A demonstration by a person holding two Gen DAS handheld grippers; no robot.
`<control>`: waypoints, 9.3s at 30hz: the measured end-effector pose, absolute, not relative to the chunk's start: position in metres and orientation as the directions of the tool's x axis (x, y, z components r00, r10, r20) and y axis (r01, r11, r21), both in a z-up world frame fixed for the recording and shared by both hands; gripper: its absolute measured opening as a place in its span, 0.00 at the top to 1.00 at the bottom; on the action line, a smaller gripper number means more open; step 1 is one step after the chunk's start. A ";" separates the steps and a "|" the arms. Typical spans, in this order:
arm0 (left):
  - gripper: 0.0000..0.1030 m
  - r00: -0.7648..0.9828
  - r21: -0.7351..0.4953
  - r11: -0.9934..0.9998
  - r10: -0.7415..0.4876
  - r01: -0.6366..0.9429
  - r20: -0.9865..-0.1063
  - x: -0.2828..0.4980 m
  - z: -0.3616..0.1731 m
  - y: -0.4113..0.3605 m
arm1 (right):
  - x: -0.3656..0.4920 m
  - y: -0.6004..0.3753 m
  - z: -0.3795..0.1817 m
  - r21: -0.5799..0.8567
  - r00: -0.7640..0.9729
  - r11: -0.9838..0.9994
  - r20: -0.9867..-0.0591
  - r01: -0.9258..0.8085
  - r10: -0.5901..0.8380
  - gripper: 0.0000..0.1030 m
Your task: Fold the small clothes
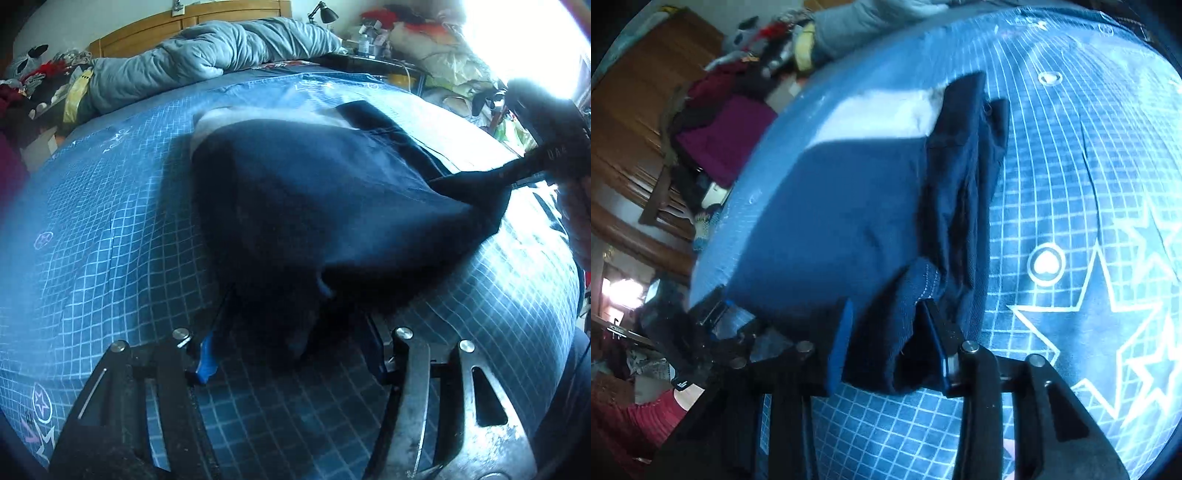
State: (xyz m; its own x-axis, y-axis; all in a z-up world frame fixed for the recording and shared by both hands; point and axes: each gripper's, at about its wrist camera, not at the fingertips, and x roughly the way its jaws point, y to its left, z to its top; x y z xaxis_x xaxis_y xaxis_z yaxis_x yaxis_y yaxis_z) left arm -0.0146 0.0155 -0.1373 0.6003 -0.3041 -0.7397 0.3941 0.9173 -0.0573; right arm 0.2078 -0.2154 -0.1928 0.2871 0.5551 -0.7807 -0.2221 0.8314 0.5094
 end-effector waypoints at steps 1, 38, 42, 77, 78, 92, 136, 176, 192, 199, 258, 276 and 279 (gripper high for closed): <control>0.43 0.602 -0.056 0.920 -0.299 0.388 -0.741 -0.013 -0.136 0.017 | 0.207 -0.216 -0.196 0.514 0.285 0.831 -0.781 -0.215 0.556 0.76; 0.49 0.618 0.024 0.894 -0.290 0.448 -0.731 0.007 -0.145 0.017 | 0.147 -0.236 -0.185 0.355 0.494 0.904 -0.757 -0.240 0.428 0.80; 0.43 0.623 0.011 0.904 -0.286 0.428 -0.728 0.005 -0.146 0.015 | 0.149 -0.222 -0.134 0.280 0.624 0.908 -0.661 -0.310 0.417 0.58; 0.35 0.665 0.143 0.936 -0.117 0.323 -0.738 0.160 -0.146 -0.004 | 0.368 -0.203 -0.203 -0.013 0.540 0.986 -0.838 -0.169 0.081 0.72; 0.36 0.673 0.153 0.934 -0.114 0.324 -0.731 0.160 -0.142 -0.004 | 0.377 -0.203 -0.217 0.007 0.523 0.986 -0.847 -0.168 0.095 0.71; 0.38 0.618 0.053 0.887 -0.276 0.458 -0.736 -0.008 -0.139 0.037 | 0.147 -0.193 -0.189 -0.126 0.639 0.954 -0.765 -0.273 0.082 0.68; 0.00 0.514 -0.034 0.988 0.049 -0.149 -0.857 -0.031 -0.179 0.091 | 0.005 -0.243 -0.202 -0.034 0.586 0.999 -0.810 -0.037 -0.006 0.00; 0.00 0.516 -0.034 0.988 0.050 -0.152 -0.855 -0.032 -0.180 0.092 | 0.008 -0.244 -0.204 -0.030 0.594 0.999 -0.805 -0.026 -0.009 0.00; 0.00 0.514 -0.034 0.987 0.051 -0.154 -0.856 -0.031 -0.181 0.092 | 0.009 -0.245 -0.204 -0.025 0.597 0.999 -0.802 -0.021 -0.008 0.00; 0.00 0.514 -0.034 0.988 0.050 -0.154 -0.856 -0.030 -0.181 0.092 | 0.008 -0.245 -0.205 -0.021 0.600 1.000 -0.800 -0.017 -0.006 0.00; 0.00 0.514 -0.036 0.987 0.049 -0.154 -0.857 -0.030 -0.181 0.092 | 0.012 -0.248 -0.205 -0.010 0.604 1.000 -0.797 -0.012 0.000 0.00; 0.00 0.513 -0.036 0.987 0.049 -0.154 -0.857 -0.030 -0.181 0.092 | 0.012 -0.248 -0.205 -0.008 0.605 1.000 -0.797 -0.012 0.001 0.00; 0.00 0.513 -0.036 0.987 0.049 -0.154 -0.857 -0.030 -0.181 0.092 | 0.012 -0.247 -0.205 -0.009 0.605 1.000 -0.797 -0.011 0.000 0.00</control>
State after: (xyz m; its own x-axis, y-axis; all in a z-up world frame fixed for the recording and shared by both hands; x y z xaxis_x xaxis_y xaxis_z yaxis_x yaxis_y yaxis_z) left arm -0.0298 0.0915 -0.1810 0.5131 0.0491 -0.8569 -0.1537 0.9875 -0.0355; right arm 0.0123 -0.2474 -0.2054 0.6046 -0.0001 -0.7966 -0.0110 0.9999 -0.0085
